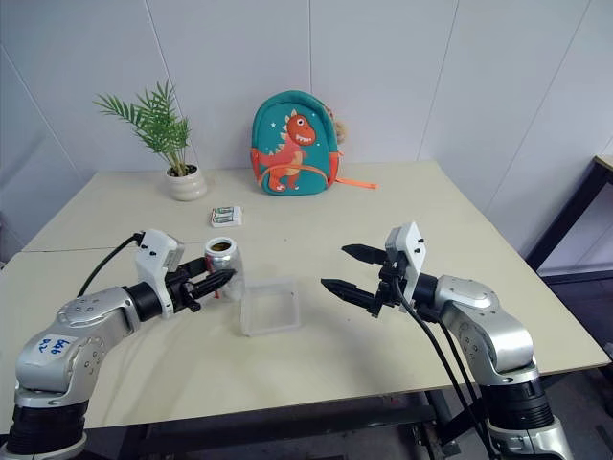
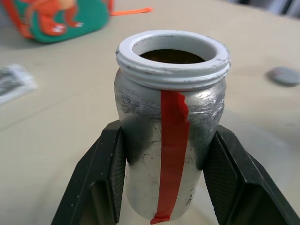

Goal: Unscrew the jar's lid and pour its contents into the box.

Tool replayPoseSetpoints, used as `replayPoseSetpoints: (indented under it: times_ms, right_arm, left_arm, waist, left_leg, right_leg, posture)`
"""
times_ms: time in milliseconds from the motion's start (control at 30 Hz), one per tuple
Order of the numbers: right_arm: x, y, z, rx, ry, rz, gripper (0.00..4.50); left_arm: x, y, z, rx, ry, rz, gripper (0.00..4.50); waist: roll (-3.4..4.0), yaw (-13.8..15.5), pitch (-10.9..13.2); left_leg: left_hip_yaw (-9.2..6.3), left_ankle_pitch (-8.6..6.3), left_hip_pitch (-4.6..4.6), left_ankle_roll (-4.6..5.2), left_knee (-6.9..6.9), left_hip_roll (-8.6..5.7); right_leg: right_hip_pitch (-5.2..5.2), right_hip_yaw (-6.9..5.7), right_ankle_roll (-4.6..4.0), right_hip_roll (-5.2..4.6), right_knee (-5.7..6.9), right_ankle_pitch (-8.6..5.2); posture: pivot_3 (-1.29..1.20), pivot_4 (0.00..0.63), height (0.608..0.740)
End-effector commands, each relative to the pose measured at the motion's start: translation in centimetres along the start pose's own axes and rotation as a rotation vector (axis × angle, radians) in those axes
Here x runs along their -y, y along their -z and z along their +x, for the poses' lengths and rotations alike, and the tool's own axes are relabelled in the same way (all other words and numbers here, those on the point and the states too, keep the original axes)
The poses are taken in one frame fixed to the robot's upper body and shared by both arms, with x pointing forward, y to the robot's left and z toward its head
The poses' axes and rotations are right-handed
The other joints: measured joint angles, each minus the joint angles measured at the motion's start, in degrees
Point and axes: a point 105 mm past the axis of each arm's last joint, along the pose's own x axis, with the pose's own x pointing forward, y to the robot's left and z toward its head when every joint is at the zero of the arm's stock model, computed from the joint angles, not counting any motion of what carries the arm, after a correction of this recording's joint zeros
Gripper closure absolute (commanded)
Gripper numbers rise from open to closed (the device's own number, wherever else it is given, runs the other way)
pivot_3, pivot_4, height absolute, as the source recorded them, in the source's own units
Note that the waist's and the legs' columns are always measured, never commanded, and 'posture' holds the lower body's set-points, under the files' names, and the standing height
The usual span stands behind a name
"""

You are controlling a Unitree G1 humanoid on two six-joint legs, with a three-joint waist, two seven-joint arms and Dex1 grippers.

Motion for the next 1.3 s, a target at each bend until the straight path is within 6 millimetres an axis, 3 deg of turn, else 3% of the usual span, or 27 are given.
replayPoseSetpoints:
  times_ms: [33,67,133,300,400,433,500,567,733,867,1033,1133,1200,1300]
  right_arm:
    - [0.1,-1.1,-0.4,0.019,-0.009,-0.054,0.02]
    - [0.1,-1.1,-0.4,0.016,-0.008,-0.056,0.02]
    - [0.2,-1.1,-0.6,0.012,-0.007,-0.059,0.02]
    - [0.5,-0.9,-0.7,0.012,0.006,-0.059,0.02]
    - [0.5,-0.8,-0.4,0.026,0.011,-0.047,0.02]
    - [0.5,-0.7,-0.2,0.033,0.009,-0.041,0.02]
    - [0.4,-0.6,0.2,0.044,0.005,-0.033,0.02]
    - [0.3,-0.6,0.5,0.058,0.004,-0.027,0.02]
    - [0.5,-1.0,1.2,0.099,0.011,-0.011,0.02]
    - [0.9,-1.0,1.2,0.118,0.028,0.0,0.02]
    - [0.8,-0.9,1.5,0.125,0.024,0.007,0.02]
    - [0.8,-0.9,1.6,0.126,0.017,0.006,0.02]
    - [0.8,-0.9,1.6,0.125,0.012,0.008,0.02]
    - [0.5,-0.9,1.5,0.122,0.0,0.01,0.02]
  left_arm:
    - [-1.1,-1.7,0.2,0.051,-0.058,0.147,2.54]
    - [-1.2,-1.8,0.4,0.051,-0.06,0.179,2.54]
    - [-0.8,-2.7,1.0,0.036,-0.059,0.426,2.54]
    - [0.8,-6.3,2.6,0.083,-0.101,1.361,2.54]
    - [3.4,-8.5,3.3,0.239,-0.103,2.013,2.54]
    - [3.6,-9.2,3.6,0.279,-0.142,2.177,2.54]
    - [3.6,-10.3,4.0,0.352,-0.201,2.333,2.54]
    - [3.4,-10.6,4.3,0.407,-0.22,2.391,2.54]
    - [2.9,-9.0,5.5,0.445,-0.101,2.569,2.54]
    - [4.6,-10.1,5.0,0.605,-0.144,2.567,2.54]
    - [4.2,-10.0,5.1,0.564,-0.148,2.578,2.54]
    - [2.9,-9.9,5.0,0.478,-0.155,2.448,2.54]
    - [0.8,-9.7,5.1,0.338,-0.178,2.28,2.54]
    - [-0.5,-9.0,4.5,0.264,-0.172,2.03,2.54]
  waist:
    - [0.0,0.04,0.0]
    - [0.0,0.04,0.0]
    - [-0.02,0.04,0.01]
    - [-0.04,0.25,0.02]
    - [-0.05,0.36,0.02]
    - [-0.04,0.33,0.01]
    - [-0.04,0.25,0.01]
    - [-0.04,-0.05,0.01]
    - [-0.05,0.0,0.02]
    - [-0.05,0.17,0.02]
    - [-0.05,0.26,0.02]
    - [-0.05,0.19,0.02]
    - [-0.05,0.13,0.01]
    - [-0.05,-0.18,0.01]
  left_leg:
    - [0.01,-0.01,0.0,-0.01,-0.01,0.0]
    - [0.01,-0.01,-0.02,-0.01,-0.02,0.0]
    - [0.02,-0.03,-0.02,-0.02,-0.04,0.01]
    - [0.12,-0.04,-0.06,-0.05,-0.16,0.03]
    - [0.25,-0.1,-0.1,0.0,-0.17,0.03]
    - [0.3,-0.13,-0.11,0.03,-0.19,0.03]
    - [0.45,-0.2,-0.07,0.09,-0.2,0.03]
    - [0.49,-0.22,-0.08,0.13,-0.2,0.03]
    - [0.54,-0.25,-0.15,0.17,-0.15,0.04]
    - [0.57,-0.25,-0.21,0.16,-0.15,0.04]
    - [0.58,-0.29,-0.22,0.17,-0.15,0.04]
    - [0.58,-0.29,-0.2,0.17,-0.12,0.04]
    - [0.6,-0.28,-0.19,0.17,-0.08,0.04]
    - [0.62,-0.28,-0.16,0.17,-0.05,0.04]
  right_leg:
    - [0.0,0.0,0.0,0.0,-0.02,0.0]
    - [-0.01,0.0,0.0,0.0,-0.04,0.0]
    - [-0.01,0.0,0.01,0.0,-0.06,0.0]
    - [-0.08,0.08,0.0,0.01,-0.2,0.0]
    - [-0.12,0.18,0.0,0.01,-0.28,0.01]
    - [-0.15,0.23,0.07,0.01,-0.31,0.04]
    - [-0.14,0.35,0.16,0.0,-0.29,0.08]
    - [-0.19,0.37,0.18,0.01,-0.26,0.09]
    - [-0.48,0.42,0.19,0.02,0.11,0.09]
    - [-0.52,0.43,0.19,0.02,0.11,0.09]
    - [-0.55,0.43,0.2,0.02,0.13,0.08]
    - [-0.55,0.43,0.2,0.02,0.19,0.08]
    - [-0.55,0.43,0.2,0.03,0.24,0.08]
    - [-0.55,0.45,0.19,0.03,0.3,0.08]
  posture:
    - [0.0,0.15,0.74]
    - [0.0,0.15,0.74]
    - [0.0,0.15,0.74]
    - [0.0,0.15,0.74]
    - [0.0,0.15,0.74]
    - [0.0,0.15,0.74]
    - [0.0,0.15,0.74]
    - [0.0,0.15,0.74]
    - [0.0,0.15,0.74]
    - [0.0,0.15,0.74]
    - [0.0,0.15,0.74]
    - [0.0,0.15,0.74]
    - [0.0,0.15,0.74]
    - [0.0,0.15,0.74]
